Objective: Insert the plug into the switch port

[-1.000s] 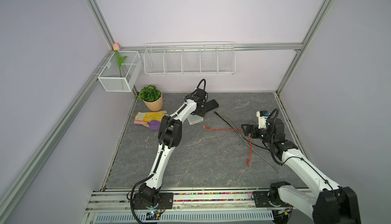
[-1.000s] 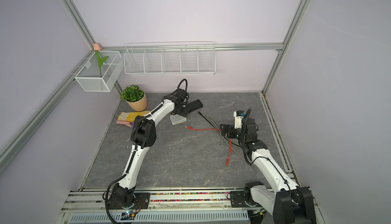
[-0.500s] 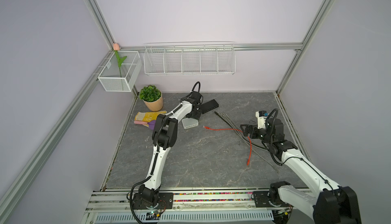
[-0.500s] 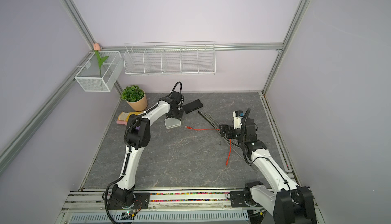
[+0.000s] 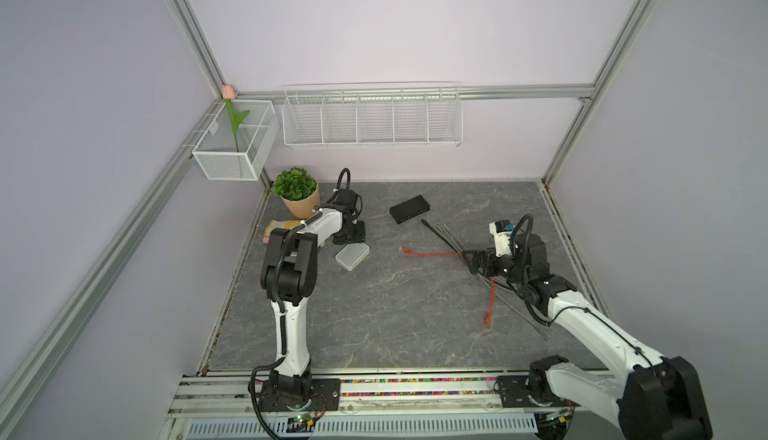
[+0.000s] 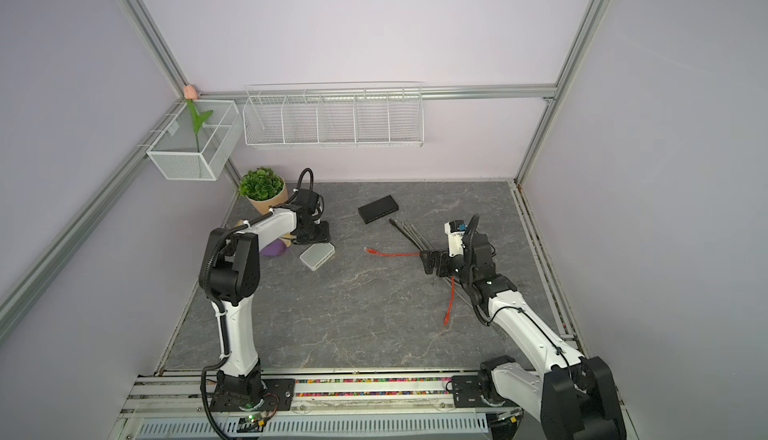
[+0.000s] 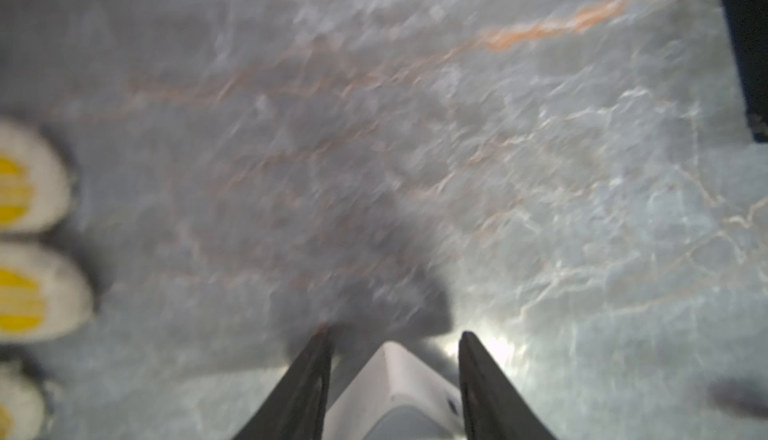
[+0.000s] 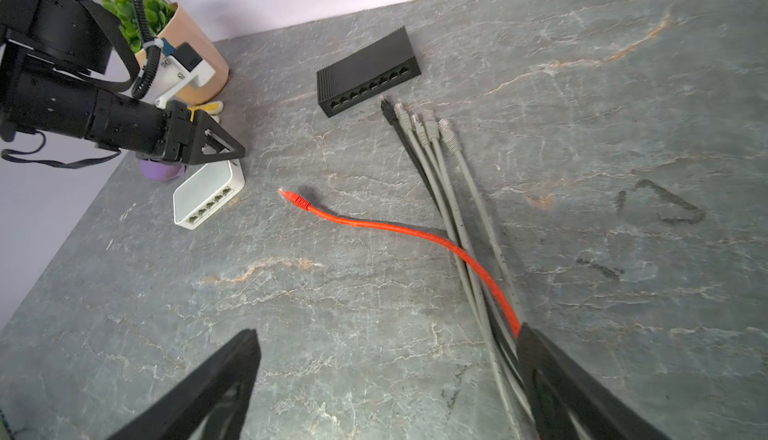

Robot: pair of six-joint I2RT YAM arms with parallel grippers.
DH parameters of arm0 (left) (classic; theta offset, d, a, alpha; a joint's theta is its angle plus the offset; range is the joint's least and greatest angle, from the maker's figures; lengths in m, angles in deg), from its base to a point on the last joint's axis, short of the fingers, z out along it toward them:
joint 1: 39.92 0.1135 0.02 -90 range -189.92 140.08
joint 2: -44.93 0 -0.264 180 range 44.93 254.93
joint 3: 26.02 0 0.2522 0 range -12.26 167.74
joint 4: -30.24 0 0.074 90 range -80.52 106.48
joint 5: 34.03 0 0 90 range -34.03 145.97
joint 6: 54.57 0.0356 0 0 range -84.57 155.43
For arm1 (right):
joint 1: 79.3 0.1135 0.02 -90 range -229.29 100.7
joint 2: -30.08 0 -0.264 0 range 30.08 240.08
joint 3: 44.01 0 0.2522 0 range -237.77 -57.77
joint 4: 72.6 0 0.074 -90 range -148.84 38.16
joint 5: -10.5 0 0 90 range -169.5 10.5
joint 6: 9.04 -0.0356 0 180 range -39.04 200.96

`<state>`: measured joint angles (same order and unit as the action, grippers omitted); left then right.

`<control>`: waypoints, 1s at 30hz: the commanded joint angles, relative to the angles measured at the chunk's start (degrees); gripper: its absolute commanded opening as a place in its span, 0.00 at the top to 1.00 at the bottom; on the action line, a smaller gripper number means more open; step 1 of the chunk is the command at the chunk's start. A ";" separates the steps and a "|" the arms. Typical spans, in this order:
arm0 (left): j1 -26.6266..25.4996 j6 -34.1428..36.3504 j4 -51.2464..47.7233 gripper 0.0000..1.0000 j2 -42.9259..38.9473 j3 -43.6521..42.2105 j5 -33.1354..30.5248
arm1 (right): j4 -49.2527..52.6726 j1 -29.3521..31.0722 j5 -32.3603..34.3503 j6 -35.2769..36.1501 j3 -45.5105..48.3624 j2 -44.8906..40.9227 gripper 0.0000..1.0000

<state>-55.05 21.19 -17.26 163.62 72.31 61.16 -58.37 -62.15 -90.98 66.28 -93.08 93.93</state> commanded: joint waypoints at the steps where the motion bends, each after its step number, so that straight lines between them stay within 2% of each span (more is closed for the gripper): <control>1: 3.01 -5.70 5.68 0.47 -5.34 -6.72 5.06 | 1.27 2.74 -0.95 3.69 -2.25 1.42 0.00; 8: 5.83 -8.46 10.57 0.35 -16.03 -16.38 5.83 | 2.21 8.56 -1.61 7.85 -4.15 4.21 0.02; 16: 7.85 -10.88 15.37 0.33 -22.48 -25.24 5.49 | 4.27 10.19 -1.21 8.35 -5.41 4.80 0.03; 21: 10.35 -12.25 19.51 0.33 -23.89 -30.05 7.90 | 6.35 10.51 -1.56 8.26 -6.17 4.96 0.03; 30: 10.30 -13.15 23.08 0.35 -23.19 -33.55 12.13 | 8.31 12.69 -0.82 8.18 -7.62 5.36 0.06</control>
<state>-44.69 9.45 3.00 140.76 40.16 70.62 -51.53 -50.30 -91.75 73.71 -99.48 98.96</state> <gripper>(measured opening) 0.651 0.944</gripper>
